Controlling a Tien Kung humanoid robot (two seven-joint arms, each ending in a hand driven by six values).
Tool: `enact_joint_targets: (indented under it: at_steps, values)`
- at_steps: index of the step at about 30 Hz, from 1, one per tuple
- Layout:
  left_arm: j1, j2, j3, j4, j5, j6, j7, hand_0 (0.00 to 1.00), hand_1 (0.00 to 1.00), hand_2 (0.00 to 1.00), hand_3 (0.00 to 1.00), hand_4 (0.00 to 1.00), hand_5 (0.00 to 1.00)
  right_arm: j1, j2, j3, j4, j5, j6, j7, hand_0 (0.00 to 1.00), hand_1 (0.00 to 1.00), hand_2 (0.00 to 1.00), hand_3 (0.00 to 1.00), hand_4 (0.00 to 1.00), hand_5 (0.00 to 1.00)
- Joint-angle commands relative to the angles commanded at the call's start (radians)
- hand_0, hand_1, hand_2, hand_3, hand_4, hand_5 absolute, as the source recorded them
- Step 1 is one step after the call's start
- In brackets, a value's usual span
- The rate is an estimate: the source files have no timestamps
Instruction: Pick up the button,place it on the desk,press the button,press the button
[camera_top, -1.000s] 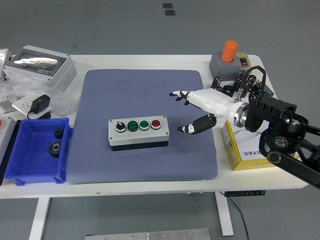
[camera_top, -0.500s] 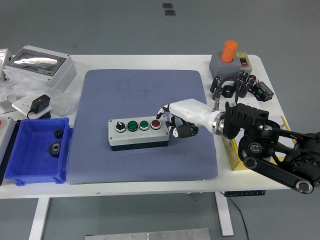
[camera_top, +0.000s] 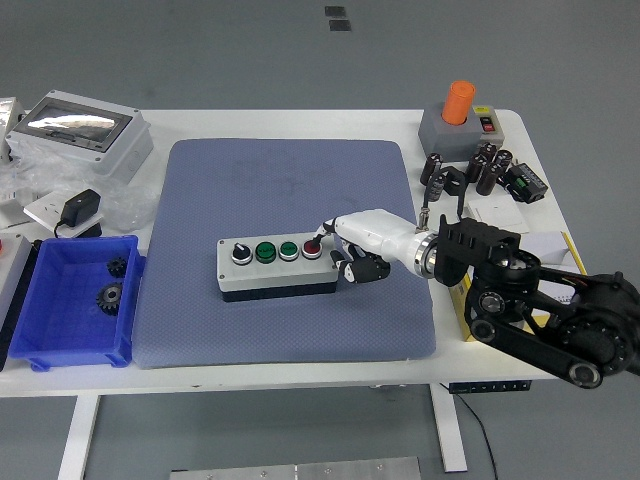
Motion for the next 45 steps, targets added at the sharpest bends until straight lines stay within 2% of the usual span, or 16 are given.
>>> enact_joint_targets:
  at_steps: [5,8,14,16,19,20,22,25,26,31,32,34,37,38,42,45]
  values:
    - [-0.001,-0.001,0.000,0.001,0.000,0.000,-0.003,0.700,0.683,0.678,0.796,0.706,0.833,-0.005,0.008,-0.037,-0.009,-0.016,-0.008,-0.016,0.059,0.090,0.147,0.754,0.203,0.040]
    - [0.000,-0.001,0.001,0.001,-0.001,0.001,-0.003,0.700,0.683,0.678,0.796,0.709,0.840,-0.011,0.007,-0.026,-0.006,-0.013,-0.020,-0.003,0.059,0.088,0.148,0.752,0.207,0.040]
    - [0.003,-0.001,0.003,0.001,-0.004,0.002,-0.002,0.701,0.683,0.678,0.796,0.710,0.840,-0.057,-0.038,0.110,0.079,0.102,-0.018,0.099,0.058,0.089,0.149,0.748,0.208,0.043]
    - [0.004,0.000,0.003,0.001,-0.003,0.002,-0.002,0.701,0.683,0.678,0.796,0.710,0.840,-0.081,-0.053,0.171,0.103,0.136,-0.031,0.121,0.058,0.089,0.149,0.748,0.208,0.043]
    - [0.004,0.001,0.001,0.002,0.001,0.001,-0.003,0.701,0.683,0.678,0.796,0.710,0.840,-0.131,-0.059,0.245,0.113,0.145,-0.081,0.150,0.058,0.089,0.149,0.748,0.208,0.043]
    - [0.004,0.001,0.000,0.003,0.003,0.001,-0.004,0.701,0.683,0.677,0.797,0.713,0.844,-0.151,-0.057,0.273,0.113,0.136,-0.103,0.160,0.060,0.092,0.154,0.722,0.268,0.065]
    - [0.004,0.000,-0.001,0.003,0.006,0.000,-0.004,0.701,0.683,0.677,0.797,0.713,0.844,-0.194,-0.043,0.327,0.099,0.131,-0.151,0.192,0.060,0.092,0.154,0.722,0.268,0.065]
    - [0.006,-0.002,-0.003,0.004,0.014,0.000,-0.003,0.701,0.683,0.677,0.797,0.713,0.844,-0.268,-0.002,0.415,0.063,0.177,-0.230,0.259,0.060,0.092,0.154,0.722,0.268,0.065]
    - [0.006,-0.002,-0.003,0.005,0.016,0.001,-0.002,0.701,0.683,0.677,0.797,0.714,0.850,-0.296,0.013,0.449,0.053,0.200,-0.257,0.284,0.097,0.172,0.229,0.736,0.629,0.302]
    - [0.007,-0.001,0.000,0.009,0.021,0.010,0.005,0.701,0.683,0.677,0.797,0.714,0.850,-0.425,0.044,0.607,0.039,0.309,-0.367,0.403,0.097,0.172,0.229,0.736,0.629,0.302]
    - [0.008,-0.001,0.000,0.009,0.021,0.011,0.007,0.701,0.683,0.677,0.797,0.713,0.854,-0.449,0.044,0.636,0.037,0.329,-0.383,0.425,0.452,0.616,0.669,0.848,0.829,0.390]
    - [0.010,0.002,0.003,0.009,0.018,0.012,0.010,0.701,0.683,0.677,0.797,0.713,0.854,-0.492,0.047,0.686,0.033,0.366,-0.403,0.462,0.452,0.616,0.669,0.848,0.829,0.390]
    - [0.013,0.007,0.007,0.009,0.012,0.013,0.017,0.701,0.683,0.677,0.797,0.713,0.854,-0.565,0.068,0.772,0.013,0.439,-0.408,0.529,0.452,0.616,0.669,0.848,0.829,0.390]
    - [0.013,0.008,0.007,0.009,0.012,0.012,0.018,0.701,0.683,0.676,0.798,0.715,0.855,-0.586,0.079,0.797,0.006,0.461,-0.406,0.547,0.706,0.739,0.775,0.848,0.855,0.519]
    - [0.011,0.014,0.003,0.009,0.019,0.010,0.020,0.701,0.683,0.676,0.798,0.715,0.855,-0.624,0.111,0.882,-0.007,0.524,-0.404,0.587,0.706,0.739,0.775,0.848,0.855,0.519]
    - [0.008,0.019,-0.001,0.010,0.027,0.008,0.019,0.701,0.683,0.678,0.799,0.708,0.854,-0.635,0.112,0.935,-0.007,0.544,-0.404,0.600,0.725,0.758,0.786,0.839,0.840,0.543]
